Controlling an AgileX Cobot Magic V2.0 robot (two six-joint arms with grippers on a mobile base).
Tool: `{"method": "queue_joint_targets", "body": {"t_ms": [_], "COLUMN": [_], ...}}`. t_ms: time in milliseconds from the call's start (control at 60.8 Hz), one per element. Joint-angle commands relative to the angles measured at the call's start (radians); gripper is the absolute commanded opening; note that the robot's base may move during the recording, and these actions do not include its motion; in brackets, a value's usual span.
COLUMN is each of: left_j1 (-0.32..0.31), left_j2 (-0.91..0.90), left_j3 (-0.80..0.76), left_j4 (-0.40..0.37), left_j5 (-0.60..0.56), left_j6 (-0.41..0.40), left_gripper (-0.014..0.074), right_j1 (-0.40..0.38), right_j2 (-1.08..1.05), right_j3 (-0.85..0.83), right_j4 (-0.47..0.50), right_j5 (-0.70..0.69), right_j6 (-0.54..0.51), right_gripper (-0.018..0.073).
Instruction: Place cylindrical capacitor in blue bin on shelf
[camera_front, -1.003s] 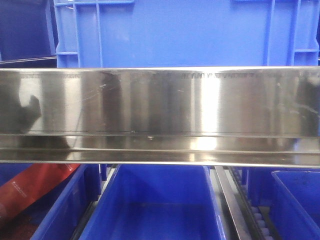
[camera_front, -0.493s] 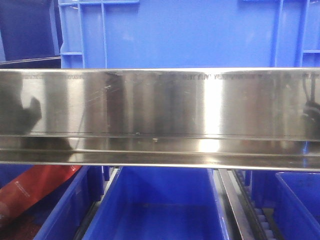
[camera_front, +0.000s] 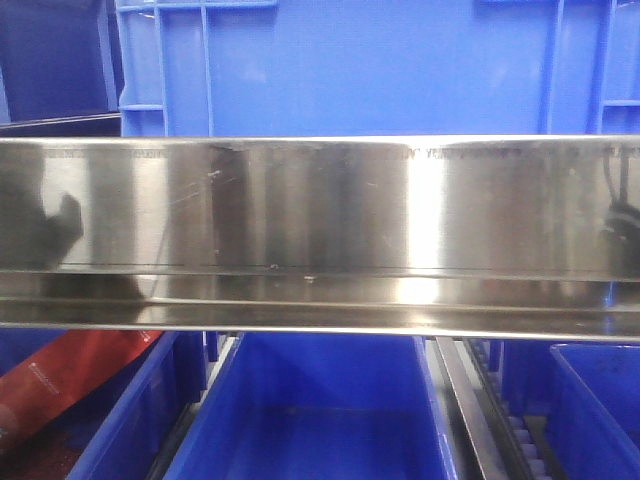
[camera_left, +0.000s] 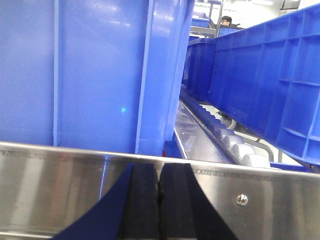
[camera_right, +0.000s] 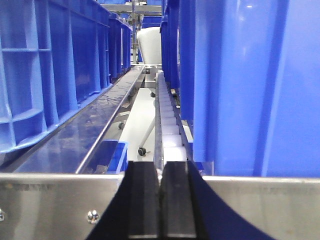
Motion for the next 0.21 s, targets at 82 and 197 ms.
{"method": "queue_joint_targets", "body": {"t_ms": [82,197], "left_j1": [0.005,0.005], "left_j2": [-0.005,-0.005], "left_j3": [-0.001,-0.001], "left_j4": [-0.006,-0.006], "left_j5": [-0.016,-0.016], "left_j6": [0.0,0.0], "left_gripper": [-0.0111,-0.0111], "right_j1": [-0.005,-0.005], "right_j2": [-0.003,-0.003], "right_j3": [0.003,0.003], "right_j4": [-0.005,-0.005], "right_j5": [-0.009,-0.009], "right_j6": [0.003,0.003], "right_gripper": [-0.011,-0.011]}}
